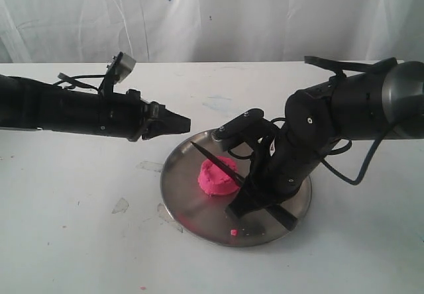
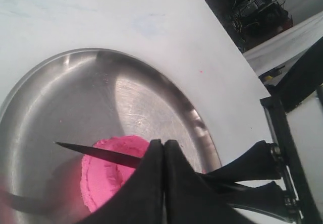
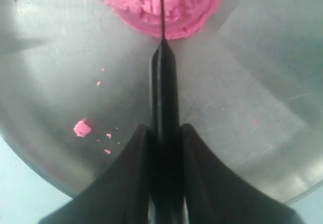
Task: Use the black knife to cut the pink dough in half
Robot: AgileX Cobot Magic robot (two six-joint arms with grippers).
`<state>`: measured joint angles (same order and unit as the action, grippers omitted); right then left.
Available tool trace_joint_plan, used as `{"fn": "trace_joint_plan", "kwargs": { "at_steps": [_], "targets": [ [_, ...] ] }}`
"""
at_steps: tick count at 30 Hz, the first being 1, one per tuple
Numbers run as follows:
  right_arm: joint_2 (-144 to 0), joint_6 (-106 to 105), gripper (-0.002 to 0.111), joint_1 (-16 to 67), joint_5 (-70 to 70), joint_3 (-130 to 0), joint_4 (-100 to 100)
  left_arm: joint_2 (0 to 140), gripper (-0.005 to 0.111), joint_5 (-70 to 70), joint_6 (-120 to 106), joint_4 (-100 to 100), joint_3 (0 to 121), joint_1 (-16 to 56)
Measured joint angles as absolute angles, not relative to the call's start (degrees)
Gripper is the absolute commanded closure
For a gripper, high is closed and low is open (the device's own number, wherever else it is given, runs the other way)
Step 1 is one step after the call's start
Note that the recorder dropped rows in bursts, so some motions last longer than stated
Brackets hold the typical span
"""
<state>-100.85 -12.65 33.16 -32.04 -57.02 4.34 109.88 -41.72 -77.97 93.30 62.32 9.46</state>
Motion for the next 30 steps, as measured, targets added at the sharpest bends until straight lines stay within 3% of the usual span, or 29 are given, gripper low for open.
{"fn": "trace_joint_plan", "kwargs": {
  "at_steps": [30],
  "targets": [
    [-103.7,-9.2,0.108,33.2,-38.3,-61.7,1.0,113.7,0.107,-39.1,-86.6,98.6,63.1,12.9]
  ]
}}
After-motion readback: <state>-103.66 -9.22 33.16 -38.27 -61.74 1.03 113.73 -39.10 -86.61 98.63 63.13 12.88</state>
